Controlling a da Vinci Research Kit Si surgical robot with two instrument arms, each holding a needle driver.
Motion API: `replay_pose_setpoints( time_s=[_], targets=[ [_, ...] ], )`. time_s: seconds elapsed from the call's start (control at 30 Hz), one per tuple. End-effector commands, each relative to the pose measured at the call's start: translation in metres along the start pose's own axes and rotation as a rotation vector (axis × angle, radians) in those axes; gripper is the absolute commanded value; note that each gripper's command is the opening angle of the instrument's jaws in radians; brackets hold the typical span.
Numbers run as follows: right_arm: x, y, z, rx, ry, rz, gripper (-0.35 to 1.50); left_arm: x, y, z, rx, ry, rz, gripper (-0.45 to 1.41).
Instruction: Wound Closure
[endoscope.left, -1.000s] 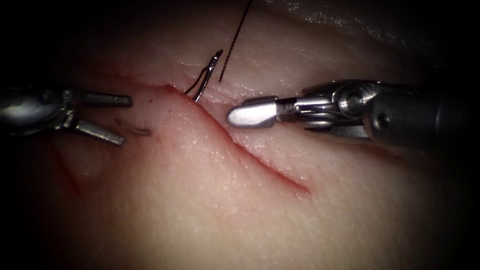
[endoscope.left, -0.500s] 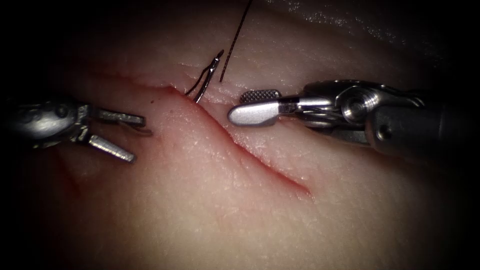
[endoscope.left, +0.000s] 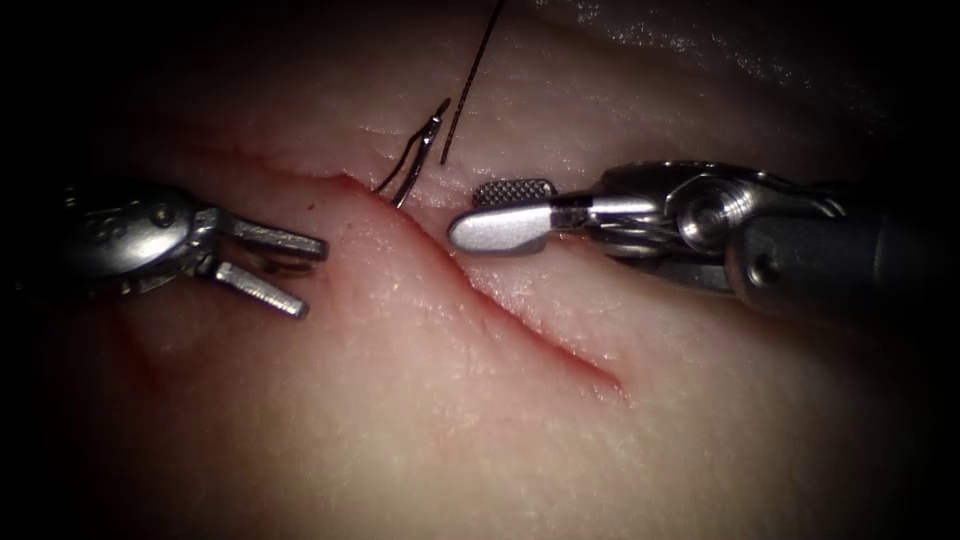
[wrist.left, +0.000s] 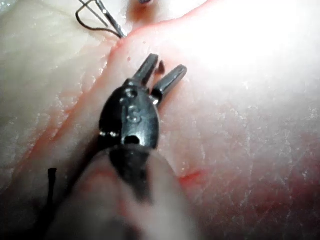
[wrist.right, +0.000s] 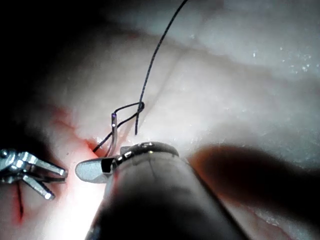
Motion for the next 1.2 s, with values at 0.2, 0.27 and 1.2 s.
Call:
replay_pose_setpoints(
  time_s=[0.2, 0.27, 1.2],
  targets=[
    [0.0000, 0.0000, 0.0011, 0.009, -0.003, -0.002, 0.73, -0.0012, -0.0006, -0.0001, -0.016, 0.039, -0.012, -0.11],
    [0.0000, 0.0000, 0.0012, 0.009, -0.003, -0.002, 0.73, -0.0009, -0.0006, -0.0001, -0.019, 0.063, -0.011, -0.37],
    [-0.0003, -0.0051, 0.0032, 0.101, -0.123, -0.552, 0.91, 0.0088, 0.0055, -0.0034, -0.073, 0.085, -0.598, -0.45]
  ],
)
